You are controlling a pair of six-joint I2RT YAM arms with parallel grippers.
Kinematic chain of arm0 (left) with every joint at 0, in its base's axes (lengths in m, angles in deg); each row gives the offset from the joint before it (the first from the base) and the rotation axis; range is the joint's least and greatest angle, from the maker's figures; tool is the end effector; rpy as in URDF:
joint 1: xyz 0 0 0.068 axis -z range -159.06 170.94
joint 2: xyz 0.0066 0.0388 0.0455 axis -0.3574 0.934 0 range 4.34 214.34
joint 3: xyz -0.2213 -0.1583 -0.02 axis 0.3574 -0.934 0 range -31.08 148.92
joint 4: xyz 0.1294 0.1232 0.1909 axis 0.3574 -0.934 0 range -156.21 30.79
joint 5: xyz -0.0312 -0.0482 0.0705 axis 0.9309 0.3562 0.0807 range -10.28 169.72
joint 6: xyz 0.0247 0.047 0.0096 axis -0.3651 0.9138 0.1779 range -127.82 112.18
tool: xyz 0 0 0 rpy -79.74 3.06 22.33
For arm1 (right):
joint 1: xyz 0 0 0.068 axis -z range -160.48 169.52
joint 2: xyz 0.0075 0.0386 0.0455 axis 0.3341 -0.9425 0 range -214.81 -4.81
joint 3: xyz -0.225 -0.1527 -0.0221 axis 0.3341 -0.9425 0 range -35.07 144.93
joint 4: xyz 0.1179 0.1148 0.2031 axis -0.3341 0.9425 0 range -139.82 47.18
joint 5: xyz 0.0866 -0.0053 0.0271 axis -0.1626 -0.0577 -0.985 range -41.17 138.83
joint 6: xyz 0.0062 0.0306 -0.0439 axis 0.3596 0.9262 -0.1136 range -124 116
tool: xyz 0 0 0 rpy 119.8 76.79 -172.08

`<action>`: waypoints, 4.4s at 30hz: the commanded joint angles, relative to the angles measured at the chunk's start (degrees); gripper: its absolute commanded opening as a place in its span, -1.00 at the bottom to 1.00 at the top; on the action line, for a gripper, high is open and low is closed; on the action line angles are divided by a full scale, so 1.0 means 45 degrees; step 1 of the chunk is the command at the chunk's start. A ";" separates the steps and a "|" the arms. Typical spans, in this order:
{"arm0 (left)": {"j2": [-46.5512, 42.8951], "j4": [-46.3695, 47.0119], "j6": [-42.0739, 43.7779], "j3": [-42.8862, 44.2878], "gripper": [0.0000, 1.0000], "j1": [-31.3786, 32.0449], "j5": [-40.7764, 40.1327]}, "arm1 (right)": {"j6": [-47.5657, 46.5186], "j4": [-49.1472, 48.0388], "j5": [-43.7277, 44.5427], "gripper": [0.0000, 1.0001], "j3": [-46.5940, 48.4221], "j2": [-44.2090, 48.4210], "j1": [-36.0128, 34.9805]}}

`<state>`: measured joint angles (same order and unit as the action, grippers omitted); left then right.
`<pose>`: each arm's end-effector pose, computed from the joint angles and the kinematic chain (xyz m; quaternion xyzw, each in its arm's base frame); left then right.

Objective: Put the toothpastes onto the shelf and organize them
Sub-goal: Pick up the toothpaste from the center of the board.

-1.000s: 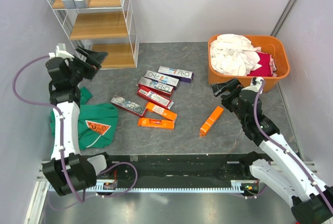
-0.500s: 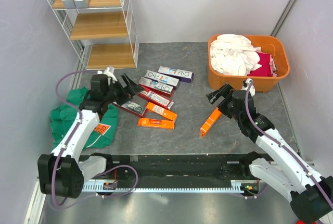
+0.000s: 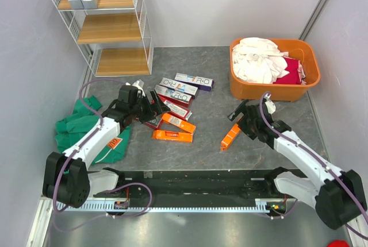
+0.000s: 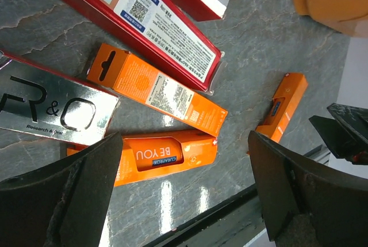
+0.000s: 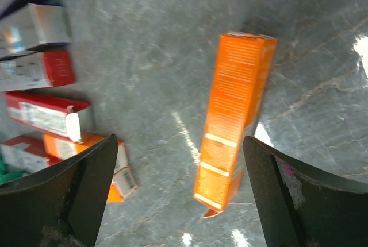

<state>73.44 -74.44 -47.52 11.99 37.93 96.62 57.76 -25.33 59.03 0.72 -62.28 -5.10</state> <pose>0.2395 -0.0839 0.2353 -0.1180 0.8953 -0.3116 0.2956 0.1874 0.0790 0.2228 0.3257 0.8654 0.1943 0.3275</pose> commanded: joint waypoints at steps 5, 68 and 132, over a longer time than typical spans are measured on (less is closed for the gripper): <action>0.0425 0.0043 0.0658 0.0155 0.95 0.0305 -0.0280 | -0.0207 0.0456 -0.0293 0.95 0.0307 -0.2558 0.0061; 0.1810 0.9708 -0.6312 0.0253 0.96 0.4094 0.2999 | -0.0229 -0.2099 0.3162 -0.71 0.1149 0.5465 0.0394; 0.9058 1.6820 -1.1958 0.5859 0.41 0.7962 0.3803 | 0.0612 -0.3646 0.4062 -0.61 0.0152 0.7596 0.0413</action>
<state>114.68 -3.10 -99.49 39.16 74.22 115.60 60.71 -38.66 77.19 1.55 -28.97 -3.14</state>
